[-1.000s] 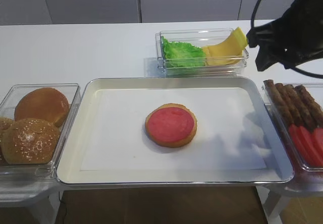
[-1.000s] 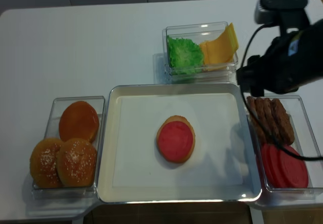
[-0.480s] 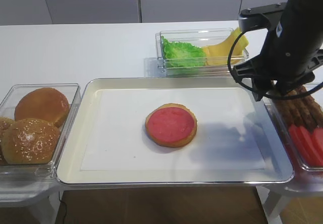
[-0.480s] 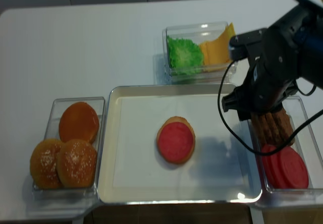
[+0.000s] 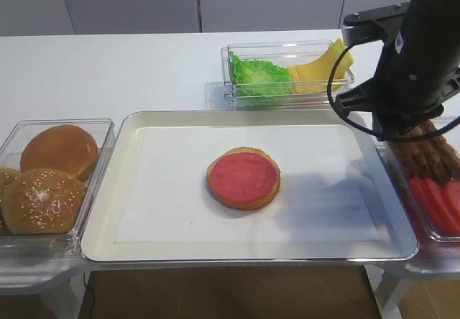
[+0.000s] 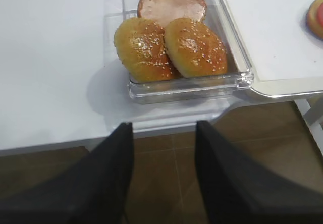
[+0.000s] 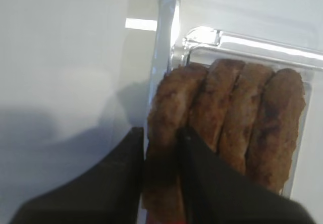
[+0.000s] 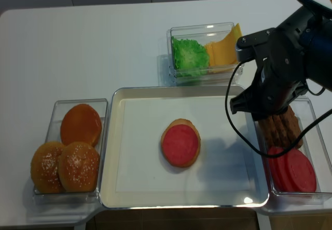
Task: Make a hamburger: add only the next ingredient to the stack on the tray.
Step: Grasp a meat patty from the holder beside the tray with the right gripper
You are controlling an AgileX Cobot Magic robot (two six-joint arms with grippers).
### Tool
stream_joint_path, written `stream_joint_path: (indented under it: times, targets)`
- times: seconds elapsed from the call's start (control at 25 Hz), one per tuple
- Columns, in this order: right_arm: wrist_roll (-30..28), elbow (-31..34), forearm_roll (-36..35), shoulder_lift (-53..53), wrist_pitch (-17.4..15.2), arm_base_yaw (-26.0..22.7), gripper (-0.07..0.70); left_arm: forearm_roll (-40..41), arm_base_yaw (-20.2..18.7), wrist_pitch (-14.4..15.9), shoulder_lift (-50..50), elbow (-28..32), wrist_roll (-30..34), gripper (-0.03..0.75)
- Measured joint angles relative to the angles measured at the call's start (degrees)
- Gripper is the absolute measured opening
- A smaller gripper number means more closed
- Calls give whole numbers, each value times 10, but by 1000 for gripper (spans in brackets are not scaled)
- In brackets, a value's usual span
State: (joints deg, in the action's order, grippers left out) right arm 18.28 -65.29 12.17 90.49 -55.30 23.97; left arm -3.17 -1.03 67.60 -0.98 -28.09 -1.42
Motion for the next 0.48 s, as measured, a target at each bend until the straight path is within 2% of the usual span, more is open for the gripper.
stream_joint_path:
  times: [0.12, 0.48]
  targets:
    - [0, 0, 1, 0, -3, 0, 157, 0, 0, 0, 0, 0, 0, 304]
    - [5, -10, 0, -5, -16, 0, 150, 0, 0, 0, 0, 0, 0, 304]
